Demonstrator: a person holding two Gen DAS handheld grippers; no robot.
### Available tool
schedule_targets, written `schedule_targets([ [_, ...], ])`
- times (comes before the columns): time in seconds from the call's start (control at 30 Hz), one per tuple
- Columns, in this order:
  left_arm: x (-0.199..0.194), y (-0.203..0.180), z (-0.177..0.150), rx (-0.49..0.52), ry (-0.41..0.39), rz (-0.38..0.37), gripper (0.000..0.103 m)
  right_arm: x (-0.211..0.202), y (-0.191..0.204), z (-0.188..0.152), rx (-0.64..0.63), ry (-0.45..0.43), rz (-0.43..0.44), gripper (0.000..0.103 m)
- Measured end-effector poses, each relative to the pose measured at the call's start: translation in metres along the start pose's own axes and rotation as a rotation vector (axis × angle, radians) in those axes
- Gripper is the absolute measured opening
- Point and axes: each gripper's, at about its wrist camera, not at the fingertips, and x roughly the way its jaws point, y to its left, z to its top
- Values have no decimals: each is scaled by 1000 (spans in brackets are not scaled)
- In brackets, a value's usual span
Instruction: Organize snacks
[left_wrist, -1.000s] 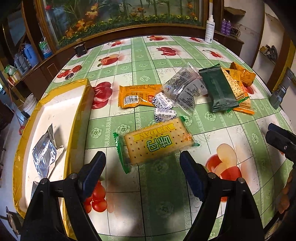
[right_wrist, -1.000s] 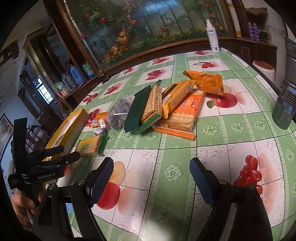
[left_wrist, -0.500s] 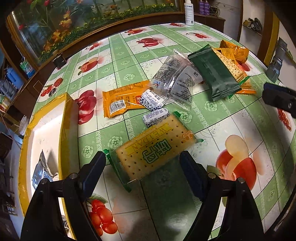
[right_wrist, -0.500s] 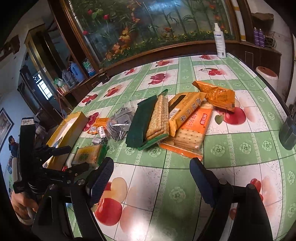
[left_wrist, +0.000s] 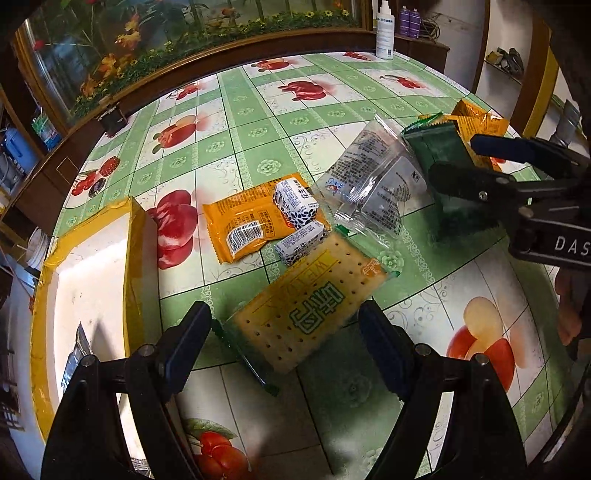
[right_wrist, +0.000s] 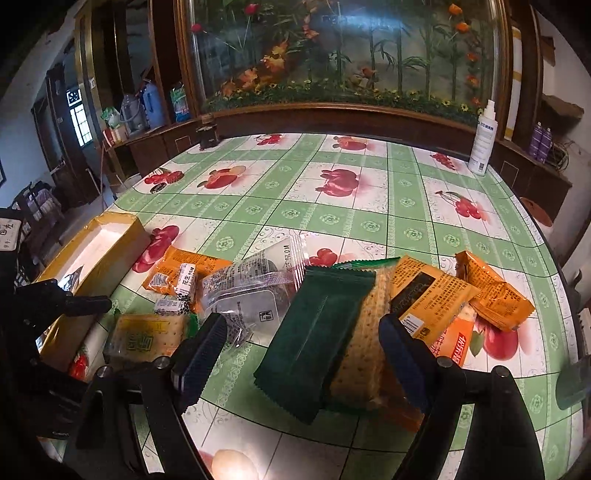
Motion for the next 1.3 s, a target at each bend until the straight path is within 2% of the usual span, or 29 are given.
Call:
schedule_targets([
  [0.13, 12, 2, 7, -17, 38, -48, 82, 7, -5, -3, -4, 19, -14, 86],
  [0.23, 26, 0, 6, -37, 95, -49, 83, 13, -11, -9, -17, 44, -30, 85],
  [0.3, 27, 1, 2, -73, 100, -108, 86, 11, -15, -14, -38, 52, -60, 84],
  [0.33, 24, -2, -2, -79, 101, -104, 86, 9, -18, -17, -42, 57, -74, 84],
  [0.4, 18, -9, -9, -78, 105, -113, 86, 4, -28, -22, -31, 58, -69, 84],
  [0.53, 4, -22, -21, -95, 116, -208, 86, -12, -49, -34, 31, 69, -60, 84],
  [0.6, -2, -21, -22, -139, 114, -252, 86, -21, -56, -33, 72, 37, 4, 84],
  [0.73, -8, -8, -17, -197, 71, -186, 86, -28, -49, -24, 86, -11, 47, 84],
  [0.9, 11, 5, -11, -250, 107, -222, 87, -14, -14, -17, -40, -21, 134, 83],
  [1.03, 12, -4, -9, -221, 100, -167, 87, -4, -2, -21, -101, 33, 137, 82],
  [1.13, 10, -12, -14, -195, 98, -125, 87, -11, 1, -40, -85, 148, 302, 75],
  [1.17, 9, -14, -16, -186, 99, -117, 87, -16, 2, -50, -85, 171, 330, 74],
  [1.3, 5, -18, -22, -178, 91, -111, 87, -33, -7, -64, -62, 133, 356, 71],
])
